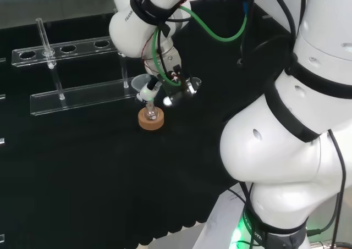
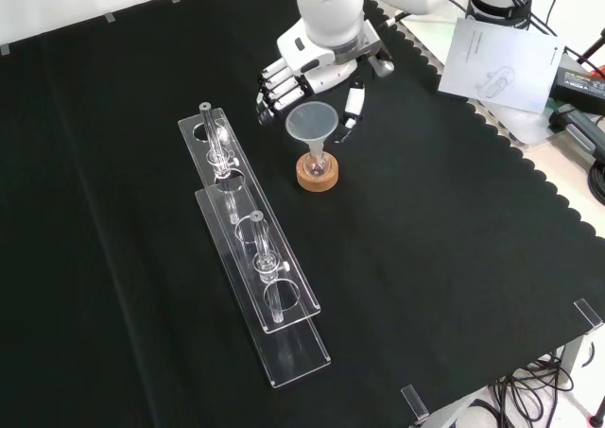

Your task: Place the funnel on the round-bottom flask.

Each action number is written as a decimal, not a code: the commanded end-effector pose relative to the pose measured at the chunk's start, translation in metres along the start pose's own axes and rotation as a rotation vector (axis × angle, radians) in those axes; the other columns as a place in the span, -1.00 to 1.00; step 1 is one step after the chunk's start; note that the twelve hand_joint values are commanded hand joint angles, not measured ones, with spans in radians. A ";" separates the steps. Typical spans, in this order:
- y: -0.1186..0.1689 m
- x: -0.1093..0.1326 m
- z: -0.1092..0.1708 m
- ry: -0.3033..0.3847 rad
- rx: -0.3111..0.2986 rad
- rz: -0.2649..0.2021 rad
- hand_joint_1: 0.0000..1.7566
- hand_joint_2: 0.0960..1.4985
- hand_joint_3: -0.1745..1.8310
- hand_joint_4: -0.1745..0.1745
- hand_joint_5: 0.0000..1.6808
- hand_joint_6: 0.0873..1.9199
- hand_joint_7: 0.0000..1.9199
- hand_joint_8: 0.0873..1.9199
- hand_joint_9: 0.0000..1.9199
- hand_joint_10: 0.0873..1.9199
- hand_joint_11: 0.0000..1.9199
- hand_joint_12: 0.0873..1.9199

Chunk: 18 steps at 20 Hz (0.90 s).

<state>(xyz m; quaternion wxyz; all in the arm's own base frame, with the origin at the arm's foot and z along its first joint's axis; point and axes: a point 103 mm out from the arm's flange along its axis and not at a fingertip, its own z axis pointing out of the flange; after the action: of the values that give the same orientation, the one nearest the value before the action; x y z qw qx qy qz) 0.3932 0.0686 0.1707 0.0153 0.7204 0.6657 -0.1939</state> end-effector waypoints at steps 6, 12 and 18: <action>-0.029 -0.002 -0.020 0.073 -0.208 -0.135 -0.62 -0.21 -0.65 -0.34 -0.97 -1.00 -1.00 -1.00 -1.00 -0.36 -1.00 0.50; -0.039 -0.010 -0.029 0.102 -0.272 -0.203 -0.67 -0.24 -0.70 -0.39 -0.97 -1.00 -0.99 -1.00 -1.00 -0.28 -1.00 0.54; -0.053 -0.021 -0.035 0.132 -0.319 -0.288 -0.72 -0.31 -0.75 -0.38 -0.99 -1.00 -0.98 -1.00 -1.00 -0.22 -0.92 0.58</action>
<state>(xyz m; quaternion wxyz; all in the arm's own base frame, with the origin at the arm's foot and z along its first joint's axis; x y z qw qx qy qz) 0.3633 0.0669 0.2042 0.0517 0.6502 0.7514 -0.0995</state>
